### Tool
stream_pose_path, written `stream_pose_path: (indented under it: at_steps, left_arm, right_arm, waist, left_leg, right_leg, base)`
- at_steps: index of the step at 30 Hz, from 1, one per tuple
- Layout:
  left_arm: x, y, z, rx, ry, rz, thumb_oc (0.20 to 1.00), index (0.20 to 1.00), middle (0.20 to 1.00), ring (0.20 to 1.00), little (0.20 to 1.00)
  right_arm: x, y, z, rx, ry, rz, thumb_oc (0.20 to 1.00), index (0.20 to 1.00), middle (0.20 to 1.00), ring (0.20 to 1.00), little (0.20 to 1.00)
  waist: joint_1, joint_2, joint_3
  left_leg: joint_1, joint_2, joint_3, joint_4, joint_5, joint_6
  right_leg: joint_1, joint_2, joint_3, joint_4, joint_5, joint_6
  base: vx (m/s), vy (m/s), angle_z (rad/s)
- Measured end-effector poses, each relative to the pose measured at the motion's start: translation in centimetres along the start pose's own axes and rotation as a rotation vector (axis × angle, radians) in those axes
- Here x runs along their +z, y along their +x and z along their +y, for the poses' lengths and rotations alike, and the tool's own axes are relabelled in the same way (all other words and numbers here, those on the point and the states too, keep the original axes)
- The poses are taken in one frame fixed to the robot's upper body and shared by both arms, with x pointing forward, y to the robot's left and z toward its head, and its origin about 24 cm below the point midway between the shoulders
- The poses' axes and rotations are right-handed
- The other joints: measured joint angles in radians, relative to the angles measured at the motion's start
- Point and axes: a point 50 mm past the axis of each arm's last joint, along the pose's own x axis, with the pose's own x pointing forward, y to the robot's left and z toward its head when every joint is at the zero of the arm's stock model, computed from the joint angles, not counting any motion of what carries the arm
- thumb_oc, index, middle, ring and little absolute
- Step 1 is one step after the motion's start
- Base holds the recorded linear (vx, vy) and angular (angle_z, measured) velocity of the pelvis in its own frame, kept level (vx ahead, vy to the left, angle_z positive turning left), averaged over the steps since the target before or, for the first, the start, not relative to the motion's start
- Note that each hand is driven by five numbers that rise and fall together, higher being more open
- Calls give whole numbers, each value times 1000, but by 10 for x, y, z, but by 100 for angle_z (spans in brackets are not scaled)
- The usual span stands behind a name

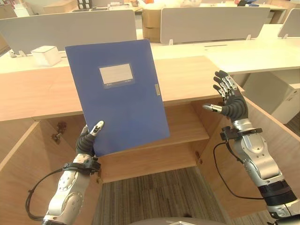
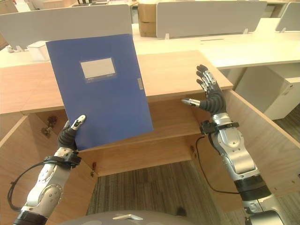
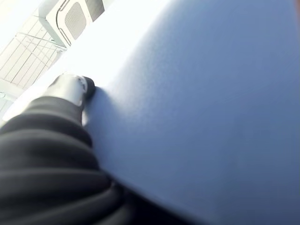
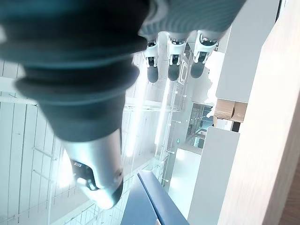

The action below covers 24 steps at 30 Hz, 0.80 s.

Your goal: Put the empty folder in the office cabinet

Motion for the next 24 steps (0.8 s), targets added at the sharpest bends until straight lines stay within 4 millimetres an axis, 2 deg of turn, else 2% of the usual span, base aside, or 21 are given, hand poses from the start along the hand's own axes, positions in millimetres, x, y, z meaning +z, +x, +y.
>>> stream_pose_path:
  at_steps: [3,6,9,13,16,19,24]
  left_arm:
    - [4,0,3,-12,37,14,200,200,200,200,200]
    - [12,2,6,-44,105,33,200,200,200,200,200]
    - [19,2,8,-61,147,41,200,200,200,200,200]
    - [23,4,9,-90,224,66,200,200,200,200,200]
    - [24,5,9,-94,227,63,200,200,200,200,200]
    - [22,9,4,-120,218,64,200,200,200,200,200]
    - [17,15,-7,-188,198,70,200,200,200,200,200]
  right_arm:
    - [2,12,2,16,22,-20,1000,1000,1000,1000,1000]
    - [-13,26,6,53,82,58,1000,1000,1000,1000,1000]
    - [-23,24,15,104,140,120,1000,1000,1000,1000,1000]
    - [-35,20,35,197,230,199,1000,1000,1000,1000,1000]
    - [-39,19,36,210,259,225,1000,1000,1000,1000,1000]
    - [-55,20,35,181,286,292,1000,1000,1000,1000,1000]
    - [-71,19,48,165,392,357,1000,1000,1000,1000,1000]
  waist:
    - [4,-4,-2]
    - [15,-15,-5]
    - [36,-24,-4]
    - [40,-36,-3]
    - [40,-41,-1]
    - [42,-41,-1]
    - [43,-37,2]
  left_leg:
    - [1,0,-1,0,2,-3]
    - [1,1,0,0,3,-5]
    - [-2,0,-3,1,5,-8]
    - [-4,1,-8,1,5,-8]
    - [-1,1,-10,1,5,-9]
    - [-4,1,-11,1,5,-9]
    - [-1,2,-14,1,6,-9]
  right_leg:
    - [1,0,-1,0,0,0]
    - [1,1,-1,0,0,0]
    - [0,0,-3,0,0,0]
    - [0,0,-9,1,0,0]
    - [0,-1,-11,2,0,0]
    - [2,-1,-12,1,0,0]
    - [2,1,-16,0,1,-1]
  base:
    - [0,0,0]
    - [0,0,0]
    - [-5,-6,2]
    - [-2,-4,3]
    - [0,0,0]
    - [0,0,0]
    - [0,0,0]
